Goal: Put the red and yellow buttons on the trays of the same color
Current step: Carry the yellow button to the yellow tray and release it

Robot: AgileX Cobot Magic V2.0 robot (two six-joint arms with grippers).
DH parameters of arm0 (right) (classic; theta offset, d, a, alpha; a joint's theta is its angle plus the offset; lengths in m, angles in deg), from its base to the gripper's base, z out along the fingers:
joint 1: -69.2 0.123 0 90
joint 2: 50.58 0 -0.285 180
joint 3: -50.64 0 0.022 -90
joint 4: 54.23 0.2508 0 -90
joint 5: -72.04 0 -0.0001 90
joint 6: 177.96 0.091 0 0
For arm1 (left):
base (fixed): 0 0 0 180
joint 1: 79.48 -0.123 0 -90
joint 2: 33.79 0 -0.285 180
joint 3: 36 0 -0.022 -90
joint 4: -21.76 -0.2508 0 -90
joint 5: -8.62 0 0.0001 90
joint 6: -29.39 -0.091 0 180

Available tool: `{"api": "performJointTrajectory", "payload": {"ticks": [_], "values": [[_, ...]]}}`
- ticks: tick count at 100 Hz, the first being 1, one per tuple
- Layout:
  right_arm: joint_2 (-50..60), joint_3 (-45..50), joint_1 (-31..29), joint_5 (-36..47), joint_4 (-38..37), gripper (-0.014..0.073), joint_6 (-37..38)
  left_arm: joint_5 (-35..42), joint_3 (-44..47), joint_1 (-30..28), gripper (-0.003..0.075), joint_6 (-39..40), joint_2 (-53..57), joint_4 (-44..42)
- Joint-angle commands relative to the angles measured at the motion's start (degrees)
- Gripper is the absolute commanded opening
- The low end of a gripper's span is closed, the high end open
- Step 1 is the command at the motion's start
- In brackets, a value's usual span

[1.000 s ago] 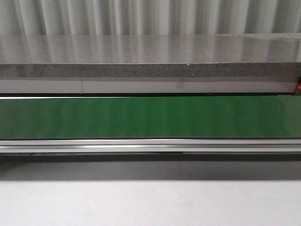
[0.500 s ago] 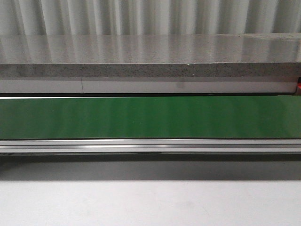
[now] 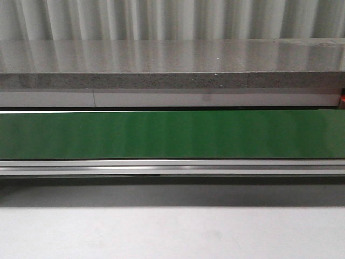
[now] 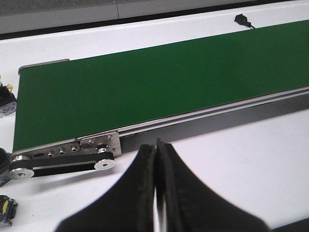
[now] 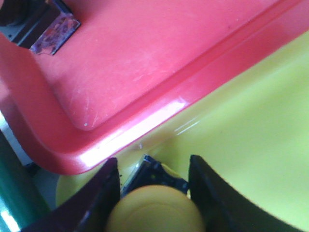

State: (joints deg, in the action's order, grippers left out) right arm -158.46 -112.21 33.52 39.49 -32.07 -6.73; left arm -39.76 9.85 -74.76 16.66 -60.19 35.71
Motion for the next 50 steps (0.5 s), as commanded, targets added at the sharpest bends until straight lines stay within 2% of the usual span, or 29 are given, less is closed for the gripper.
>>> {"api": "performJointTrajectory", "payload": {"ticks": [1,8,50], "values": [[2.2,-1.1,0.0,1.6,0.9,0.0399,-0.1,3.7,-1.4,0.5,-0.002,-0.1,-0.5,1.4],[2.6,-1.1,0.0,1.8,0.9,0.0442,-0.1,3.7,-1.4,0.5,-0.002,-0.1,-0.5,1.4],[7.9,-1.1,0.0,1.9,0.9,0.0437,-1.1,3.7,-1.4,0.5,-0.002,-0.1,-0.5,1.4]]}}
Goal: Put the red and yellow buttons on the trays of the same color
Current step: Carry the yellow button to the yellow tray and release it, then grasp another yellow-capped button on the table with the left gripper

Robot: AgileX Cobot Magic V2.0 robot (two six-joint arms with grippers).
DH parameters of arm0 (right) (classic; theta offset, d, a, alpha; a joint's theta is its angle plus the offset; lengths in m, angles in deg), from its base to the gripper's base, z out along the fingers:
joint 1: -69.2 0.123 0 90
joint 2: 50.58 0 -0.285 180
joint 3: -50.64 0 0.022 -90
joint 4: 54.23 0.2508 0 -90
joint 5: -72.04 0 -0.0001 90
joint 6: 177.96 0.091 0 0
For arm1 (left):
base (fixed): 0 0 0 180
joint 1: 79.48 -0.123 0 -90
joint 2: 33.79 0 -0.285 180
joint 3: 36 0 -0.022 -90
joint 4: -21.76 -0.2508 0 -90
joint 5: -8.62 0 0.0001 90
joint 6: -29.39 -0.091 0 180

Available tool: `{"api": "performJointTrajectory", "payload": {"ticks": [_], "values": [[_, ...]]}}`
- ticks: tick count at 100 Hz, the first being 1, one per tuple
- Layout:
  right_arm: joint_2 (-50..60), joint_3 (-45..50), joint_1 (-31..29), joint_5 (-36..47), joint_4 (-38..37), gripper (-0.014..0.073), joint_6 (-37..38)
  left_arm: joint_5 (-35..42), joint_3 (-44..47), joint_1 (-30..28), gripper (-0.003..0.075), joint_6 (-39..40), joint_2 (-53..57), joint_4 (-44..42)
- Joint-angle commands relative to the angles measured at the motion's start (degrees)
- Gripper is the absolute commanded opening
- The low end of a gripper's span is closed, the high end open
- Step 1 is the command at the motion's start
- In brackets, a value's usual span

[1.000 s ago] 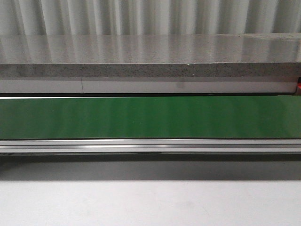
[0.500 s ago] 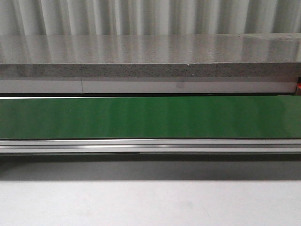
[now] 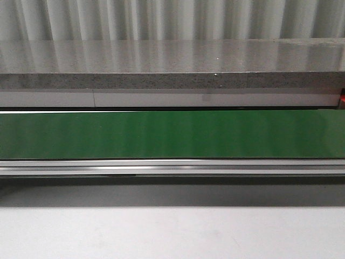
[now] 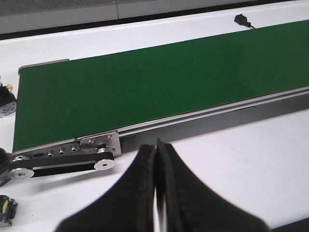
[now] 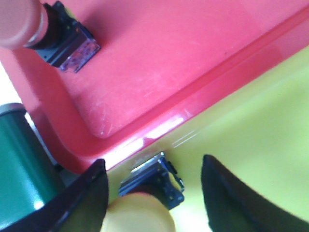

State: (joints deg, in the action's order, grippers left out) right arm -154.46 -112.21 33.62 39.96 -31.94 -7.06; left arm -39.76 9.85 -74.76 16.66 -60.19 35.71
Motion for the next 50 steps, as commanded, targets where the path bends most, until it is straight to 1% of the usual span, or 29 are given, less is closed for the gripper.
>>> {"api": "performJointTrajectory", "payload": {"ticks": [1,16,23,30,42,50], "values": [[4.1,-1.1,0.0,1.3,0.8,0.0437,-0.7,3.7,-1.4,0.5,-0.002,-0.1,-0.5,1.4],[8.1,-1.1,1.7,0.7,0.8,0.0431,-2.5,3.7,-1.4,0.5,-0.002,-0.1,-0.5,1.4],[10.4,-1.1,3.9,0.5,0.8,0.0384,-3.7,3.7,-1.4,0.5,-0.002,-0.1,-0.5,1.4],[12.8,-1.1,6.9,0.3,0.4,0.0272,-4.4,3.7,-1.4,0.5,-0.002,-0.1,-0.5,1.4],[16.2,-1.1,12.2,-0.8,-1.8,0.0042,-4.8,3.7,-1.4,0.5,-0.002,-0.1,-0.5,1.4],[18.1,-0.9,15.5,-1.6,-1.8,-0.0071,-4.8,3.7,-1.4,0.5,-0.002,-0.1,-0.5,1.4]]}}
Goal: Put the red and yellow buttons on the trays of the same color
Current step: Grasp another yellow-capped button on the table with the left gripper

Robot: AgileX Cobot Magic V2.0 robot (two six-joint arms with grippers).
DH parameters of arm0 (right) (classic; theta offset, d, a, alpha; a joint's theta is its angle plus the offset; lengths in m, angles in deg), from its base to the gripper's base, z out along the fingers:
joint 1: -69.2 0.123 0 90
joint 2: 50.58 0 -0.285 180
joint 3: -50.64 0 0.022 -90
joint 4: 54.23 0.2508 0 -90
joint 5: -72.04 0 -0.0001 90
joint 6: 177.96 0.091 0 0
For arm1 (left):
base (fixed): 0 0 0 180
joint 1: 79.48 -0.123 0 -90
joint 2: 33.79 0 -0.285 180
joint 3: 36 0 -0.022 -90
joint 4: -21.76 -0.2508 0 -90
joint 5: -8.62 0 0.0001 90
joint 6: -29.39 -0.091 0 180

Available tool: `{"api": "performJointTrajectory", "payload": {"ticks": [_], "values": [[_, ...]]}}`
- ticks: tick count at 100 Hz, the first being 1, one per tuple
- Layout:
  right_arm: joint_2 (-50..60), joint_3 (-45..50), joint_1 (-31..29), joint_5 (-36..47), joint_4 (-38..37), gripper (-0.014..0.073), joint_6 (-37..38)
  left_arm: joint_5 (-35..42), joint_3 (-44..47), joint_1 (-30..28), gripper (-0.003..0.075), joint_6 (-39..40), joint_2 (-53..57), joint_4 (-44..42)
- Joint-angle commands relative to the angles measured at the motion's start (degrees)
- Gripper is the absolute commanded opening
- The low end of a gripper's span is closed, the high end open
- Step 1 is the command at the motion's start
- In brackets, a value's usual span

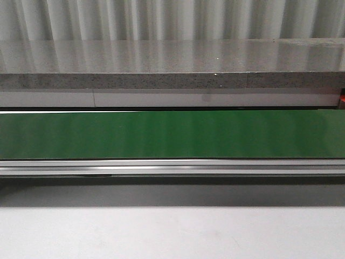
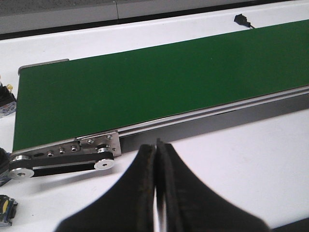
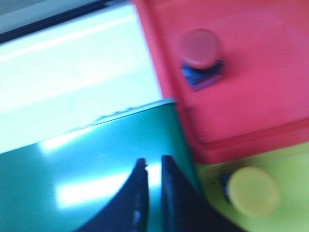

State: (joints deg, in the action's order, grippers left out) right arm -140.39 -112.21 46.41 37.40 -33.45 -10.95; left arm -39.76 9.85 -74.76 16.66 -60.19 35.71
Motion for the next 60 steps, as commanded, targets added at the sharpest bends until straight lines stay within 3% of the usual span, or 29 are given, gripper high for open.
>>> {"api": "performJointTrajectory", "payload": {"ticks": [1,36,60], "values": [[4.2,-0.8,3.4,0.9,-0.3,-0.0074,-0.9,3.7,-1.4,0.5,-0.002,-0.1,-0.5,1.4],[14.9,5.0,18.3,2.4,-2.1,-0.0064,-2.9,3.7,-1.4,0.5,-0.002,-0.1,-0.5,1.4],[25.8,12.7,23.6,3.3,-2.1,-0.0064,-4.4,3.7,-1.4,0.5,-0.002,-0.1,-0.5,1.4]]}}
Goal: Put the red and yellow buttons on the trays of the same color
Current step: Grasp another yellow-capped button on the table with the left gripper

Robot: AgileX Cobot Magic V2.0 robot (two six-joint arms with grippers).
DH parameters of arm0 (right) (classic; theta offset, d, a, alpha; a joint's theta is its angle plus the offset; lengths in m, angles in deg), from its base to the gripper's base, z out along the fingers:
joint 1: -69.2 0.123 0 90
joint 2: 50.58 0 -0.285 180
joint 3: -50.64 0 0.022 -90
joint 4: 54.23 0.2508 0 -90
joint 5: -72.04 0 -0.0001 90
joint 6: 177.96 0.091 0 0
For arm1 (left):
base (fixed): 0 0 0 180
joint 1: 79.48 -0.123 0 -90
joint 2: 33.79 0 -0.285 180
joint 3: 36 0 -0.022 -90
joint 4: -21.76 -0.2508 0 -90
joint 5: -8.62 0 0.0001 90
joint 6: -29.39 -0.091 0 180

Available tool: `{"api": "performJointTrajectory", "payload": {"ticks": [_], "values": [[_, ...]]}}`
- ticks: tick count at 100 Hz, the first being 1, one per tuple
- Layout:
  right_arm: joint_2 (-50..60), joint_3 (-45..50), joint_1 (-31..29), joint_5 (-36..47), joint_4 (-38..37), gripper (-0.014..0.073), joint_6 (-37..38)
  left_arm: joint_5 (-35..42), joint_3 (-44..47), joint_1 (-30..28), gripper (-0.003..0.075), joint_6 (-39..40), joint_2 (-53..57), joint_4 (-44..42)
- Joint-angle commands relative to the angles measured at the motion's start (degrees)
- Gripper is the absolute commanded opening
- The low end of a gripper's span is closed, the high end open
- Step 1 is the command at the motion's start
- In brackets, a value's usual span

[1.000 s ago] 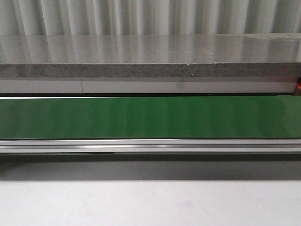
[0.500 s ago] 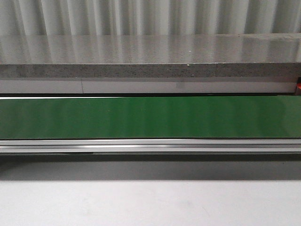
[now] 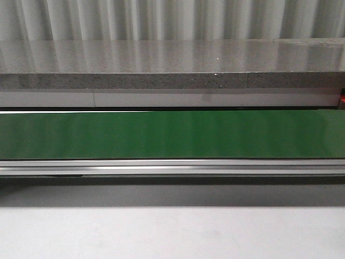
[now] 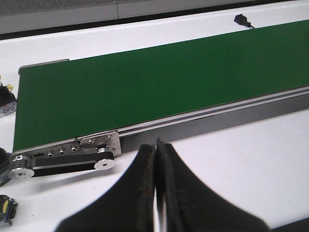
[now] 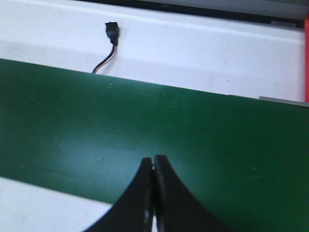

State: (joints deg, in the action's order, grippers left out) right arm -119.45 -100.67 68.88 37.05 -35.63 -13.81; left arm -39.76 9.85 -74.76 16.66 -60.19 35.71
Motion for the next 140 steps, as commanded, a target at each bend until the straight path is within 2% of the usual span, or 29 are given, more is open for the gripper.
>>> {"api": "performJointTrajectory", "payload": {"ticks": [1,26,40,54,84,89,102,109,116,123,140], "values": [[5.6,1.7,1.2,3.8,0.0,-0.0064,-1.6,3.7,-1.4,0.5,-0.002,-0.1,-0.5,1.4],[21.2,11.6,1.6,4.9,0.0,-0.0064,-1.8,3.7,-1.4,0.5,-0.002,-0.1,-0.5,1.4],[29.0,16.5,1.6,5.2,0.0,-0.0064,-1.8,7.9,-1.4,0.5,-0.002,-0.1,-0.5,1.4],[35.1,19.6,1.6,4.2,0.4,-0.0064,-1.8,8.6,-1.4,0.5,-0.002,-0.1,-0.5,1.4],[38.6,20.6,1.6,2.5,0.5,-0.0067,-1.8,10.5,-1.4,0.4,-0.002,-0.1,-0.9,-0.3],[38.6,20.6,1.6,2.1,0.5,-0.0067,-1.8,10.2,-1.5,0.3,-0.002,1.4,-1.9,-2.6],[38.6,20.6,1.6,1.1,0.5,-0.0067,-1.8,9.9,-2.5,0.1,-0.0019,12.7,-6.0,-11.0],[38.6,20.6,1.6,1.1,0.5,-0.0067,-1.8,9.1,-3.2,0.1,-0.0015,15.0,-8.9,-13.2],[38.6,20.6,1.6,1.1,0.5,-0.0067,-1.8,8.8,-4.0,0.1,0.0025,15.0,-11.7,-13.2],[38.6,20.6,1.6,1.1,0.5,-0.0067,-1.8,8.9,-5.0,0.1,0.0111,15.8,-14.5,-13.2],[38.6,20.6,1.6,1.1,0.5,-0.0067,-1.8,8.9,-7.5,0.1,0.0391,21.1,-21.7,-16.8]]}}
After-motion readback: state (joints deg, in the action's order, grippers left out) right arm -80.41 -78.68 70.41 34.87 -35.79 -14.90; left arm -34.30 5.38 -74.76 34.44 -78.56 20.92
